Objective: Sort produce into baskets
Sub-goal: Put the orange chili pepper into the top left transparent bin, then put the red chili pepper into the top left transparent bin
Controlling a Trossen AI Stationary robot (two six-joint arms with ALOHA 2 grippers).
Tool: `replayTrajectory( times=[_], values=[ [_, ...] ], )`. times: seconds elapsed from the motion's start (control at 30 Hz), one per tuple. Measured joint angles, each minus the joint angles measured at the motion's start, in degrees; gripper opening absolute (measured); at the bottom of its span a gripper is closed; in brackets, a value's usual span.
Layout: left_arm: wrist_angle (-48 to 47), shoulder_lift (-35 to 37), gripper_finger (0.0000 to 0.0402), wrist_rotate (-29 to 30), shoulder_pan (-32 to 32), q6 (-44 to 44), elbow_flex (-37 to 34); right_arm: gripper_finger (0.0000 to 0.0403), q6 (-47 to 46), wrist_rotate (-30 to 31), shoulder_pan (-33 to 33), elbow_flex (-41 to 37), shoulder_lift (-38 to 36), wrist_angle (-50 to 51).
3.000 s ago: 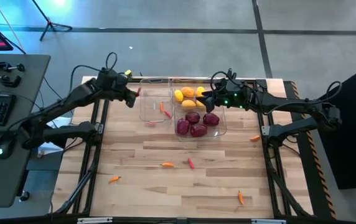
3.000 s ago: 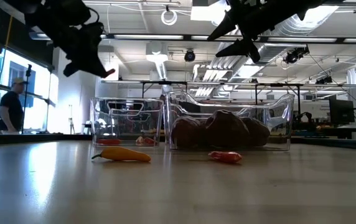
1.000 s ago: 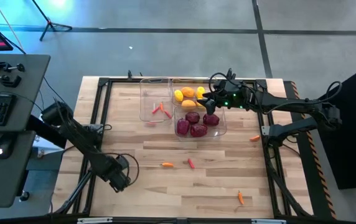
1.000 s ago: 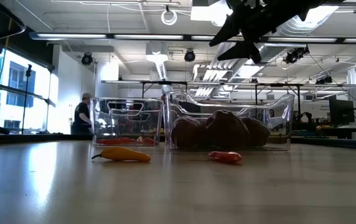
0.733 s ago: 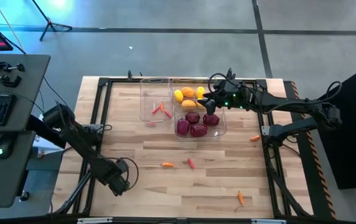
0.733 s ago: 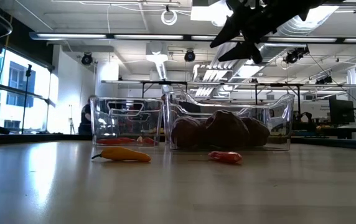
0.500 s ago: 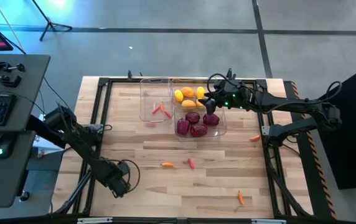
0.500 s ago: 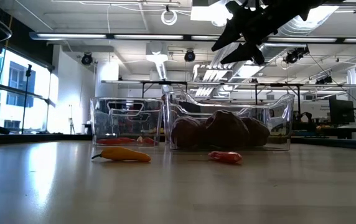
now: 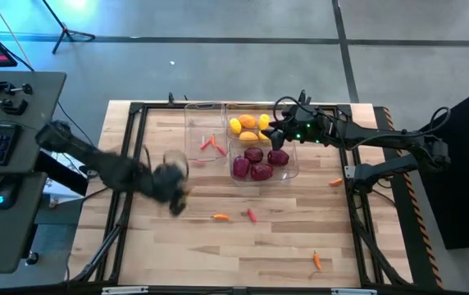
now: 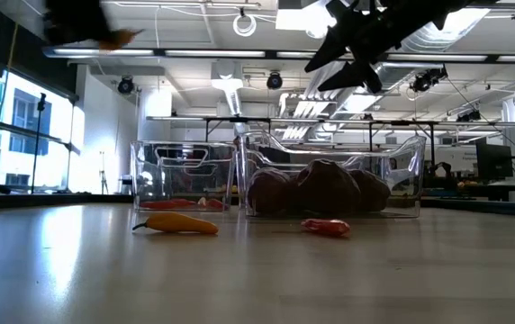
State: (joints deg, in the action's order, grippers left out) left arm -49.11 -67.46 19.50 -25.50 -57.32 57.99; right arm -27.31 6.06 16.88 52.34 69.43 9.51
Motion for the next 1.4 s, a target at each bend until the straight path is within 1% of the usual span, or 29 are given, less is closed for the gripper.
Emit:
replayTrajectory(
  times=[0.03,0.1,0.17,0.23,0.3,0.4,0.47,0.57,0.67,0.7,0.77,0.8,0.87,0.93,1.03,1.1,1.17,1.3,1.4],
  values=[
    [1.7,0.9,0.0010,3.0,3.1,6.2,1.8,0.0240,-0.7,0.0,0.0,0.0,0.0,-0.3],
    [4.8,1.2,0.0004,6.9,9.4,19.0,5.2,0.0240,-2.1,0.0,0.0,0.0,0.0,-1.0],
    [7.5,0.6,0.0004,8.2,15.7,30.3,7.2,0.0240,-2.7,0.0,0.0,0.0,0.0,-1.0],
    [9.4,-0.8,0.0013,7.8,22.1,37.3,8.1,0.0240,-3.7,0.0,0.0,0.0,0.0,-1.0],
    [9.3,-2.7,0.0030,5.2,28.2,40.8,8.1,0.0240,-5.0,0.0,0.0,0.0,0.0,-1.1],
    [9.2,-6.2,0.0069,0.8,35.7,44.5,8.1,0.0240,-6.6,-0.1,-0.2,0.0,0.0,-1.2],
    [9.3,-8.4,0.0102,-2.4,39.4,44.8,8.1,0.0240,-7.9,-0.5,-0.5,0.0,-0.3,-2.6],
    [9.2,-10.5,0.0150,-10.6,43.3,42.6,8.1,0.0240,-7.1,-1.6,-1.8,0.1,-2.9,-7.6],
    [10.2,-10.3,0.0188,-21.1,45.2,42.3,8.1,0.0240,-4.9,-1.5,-2.7,1.3,-6.0,-8.2],
    [10.0,-10.0,0.0196,-23.8,45.4,41.6,8.5,0.0240,-4.8,-1.5,-2.9,1.4,-6.9,-7.6],
    [10.0,-8.6,0.0205,-27.6,45.2,40.0,9.0,0.0240,-5.6,-1.8,-3.9,1.4,-8.3,-7.2],
    [10.1,-7.5,0.0207,-28.5,44.7,39.6,9.1,0.0240,-7.2,-2.5,-5.0,1.4,-8.8,-7.6],
    [9.9,-5.4,0.0208,-28.3,43.5,39.2,9.1,0.0240,-10.0,-3.5,-8.5,1.7,-8.8,-7.5],
    [8.8,-3.0,0.0209,-26.3,42.5,38.5,9.1,0.0240,-11.6,-2.9,-13.7,2.8,-7.0,-6.1],
    [9.5,1.1,0.0209,-21.5,41.5,37.6,9.1,0.0240,-12.7,2.0,-21.5,5.8,-1.9,-1.0],
    [10.8,3.4,0.0209,-18.7,41.4,39.2,9.1,0.0240,-14.4,5.5,-25.6,8.6,2.7,2.9],
    [12.3,5.0,0.0209,-17.1,41.5,41.3,9.1,0.0240,-17.1,6.9,-28.7,11.9,8.0,7.4],
    [13.4,6.9,0.0209,-17.6,42.1,46.7,9.1,0.0240,-24.3,6.9,-32.3,19.6,19.7,17.4],
    [12.9,7.2,0.0209,-17.7,42.1,51.0,9.1,0.0240,-30.0,6.2,-34.0,26.9,28.1,27.7]
  ],
)
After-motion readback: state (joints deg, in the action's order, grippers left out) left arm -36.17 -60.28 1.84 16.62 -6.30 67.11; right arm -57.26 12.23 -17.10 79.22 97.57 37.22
